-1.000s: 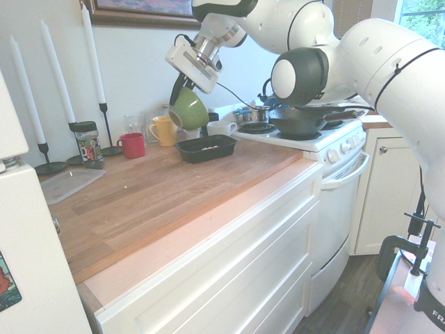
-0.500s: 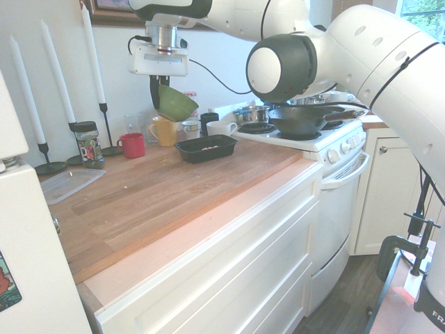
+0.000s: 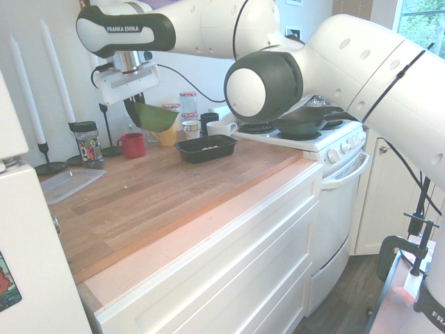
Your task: Pour the cereal into the box
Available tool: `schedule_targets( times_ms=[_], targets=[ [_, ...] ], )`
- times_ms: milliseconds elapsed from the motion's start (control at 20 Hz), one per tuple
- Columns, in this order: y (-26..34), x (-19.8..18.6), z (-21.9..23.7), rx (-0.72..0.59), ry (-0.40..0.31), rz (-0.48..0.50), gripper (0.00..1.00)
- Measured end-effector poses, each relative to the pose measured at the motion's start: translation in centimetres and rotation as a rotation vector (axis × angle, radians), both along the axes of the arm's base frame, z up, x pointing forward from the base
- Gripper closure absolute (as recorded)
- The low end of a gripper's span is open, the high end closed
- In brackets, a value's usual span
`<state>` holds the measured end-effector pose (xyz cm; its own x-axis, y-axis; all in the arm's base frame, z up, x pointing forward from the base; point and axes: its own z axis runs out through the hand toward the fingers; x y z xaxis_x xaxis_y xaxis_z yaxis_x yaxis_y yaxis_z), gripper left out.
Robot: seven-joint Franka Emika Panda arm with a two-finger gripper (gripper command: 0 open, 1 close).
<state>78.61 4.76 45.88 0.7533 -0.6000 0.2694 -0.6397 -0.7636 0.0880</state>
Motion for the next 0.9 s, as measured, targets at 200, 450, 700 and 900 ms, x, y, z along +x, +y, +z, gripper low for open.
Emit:
schedule_targets(
  times_ms=[200, 450, 700, 900],
  targets=[
    [2.4, 0.4, -2.4, -0.048, 0.006, 0.01, 1.0],
    [4.4, 0.7, -5.3, -0.104, 0.015, 0.027, 1.0],
    [6.3, 0.7, -7.6, -0.119, 0.033, 0.037, 1.0],
    [7.6, 0.6, -8.9, -0.125, 0.045, 0.052, 1.0]
  ],
)
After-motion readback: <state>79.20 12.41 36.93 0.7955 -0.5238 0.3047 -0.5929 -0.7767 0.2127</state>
